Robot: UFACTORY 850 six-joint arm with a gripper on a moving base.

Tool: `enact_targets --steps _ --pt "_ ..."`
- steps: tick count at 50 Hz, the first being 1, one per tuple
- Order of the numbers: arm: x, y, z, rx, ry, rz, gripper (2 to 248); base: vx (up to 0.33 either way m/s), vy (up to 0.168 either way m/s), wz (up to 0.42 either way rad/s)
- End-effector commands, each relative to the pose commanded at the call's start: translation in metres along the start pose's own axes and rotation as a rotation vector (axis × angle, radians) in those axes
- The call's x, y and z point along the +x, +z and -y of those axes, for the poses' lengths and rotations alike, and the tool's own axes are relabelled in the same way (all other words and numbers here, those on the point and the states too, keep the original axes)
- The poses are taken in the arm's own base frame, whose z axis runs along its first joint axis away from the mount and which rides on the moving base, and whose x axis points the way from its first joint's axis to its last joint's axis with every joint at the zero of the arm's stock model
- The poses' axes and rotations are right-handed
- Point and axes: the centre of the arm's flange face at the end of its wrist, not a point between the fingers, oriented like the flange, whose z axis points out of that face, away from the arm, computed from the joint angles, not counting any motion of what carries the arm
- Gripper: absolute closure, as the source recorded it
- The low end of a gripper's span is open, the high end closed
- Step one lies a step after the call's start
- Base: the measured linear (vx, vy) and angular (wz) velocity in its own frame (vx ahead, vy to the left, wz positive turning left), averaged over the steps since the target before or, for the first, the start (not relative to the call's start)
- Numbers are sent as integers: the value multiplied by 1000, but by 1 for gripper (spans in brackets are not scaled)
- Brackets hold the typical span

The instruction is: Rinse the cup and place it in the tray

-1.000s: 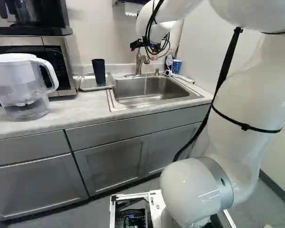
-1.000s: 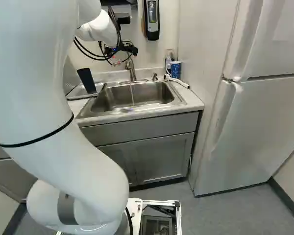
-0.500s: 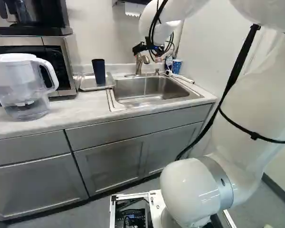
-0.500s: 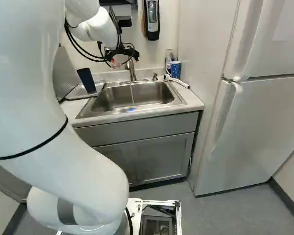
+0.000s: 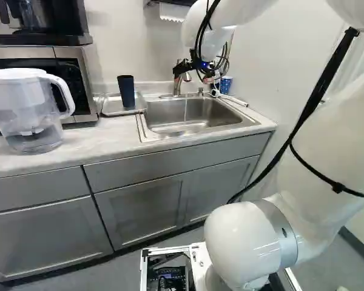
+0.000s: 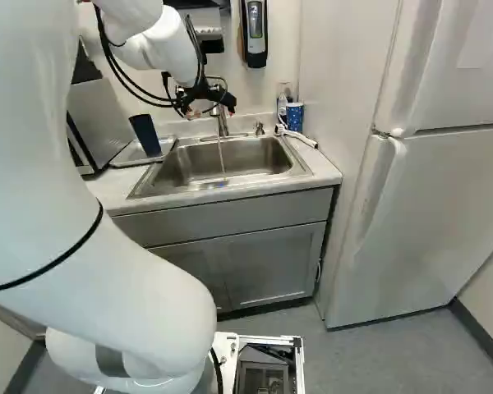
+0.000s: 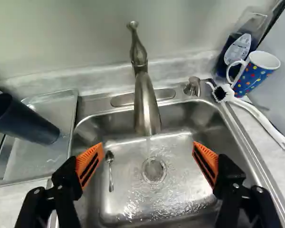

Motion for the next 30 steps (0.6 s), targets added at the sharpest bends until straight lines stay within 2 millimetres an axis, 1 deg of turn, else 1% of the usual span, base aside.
enact_targets --steps 16,30 --pt "-19 -11 -7 -13 9 97 3 0 0 0" --pt "-29 -14 -8 -19 9 195 3 0 0 0"
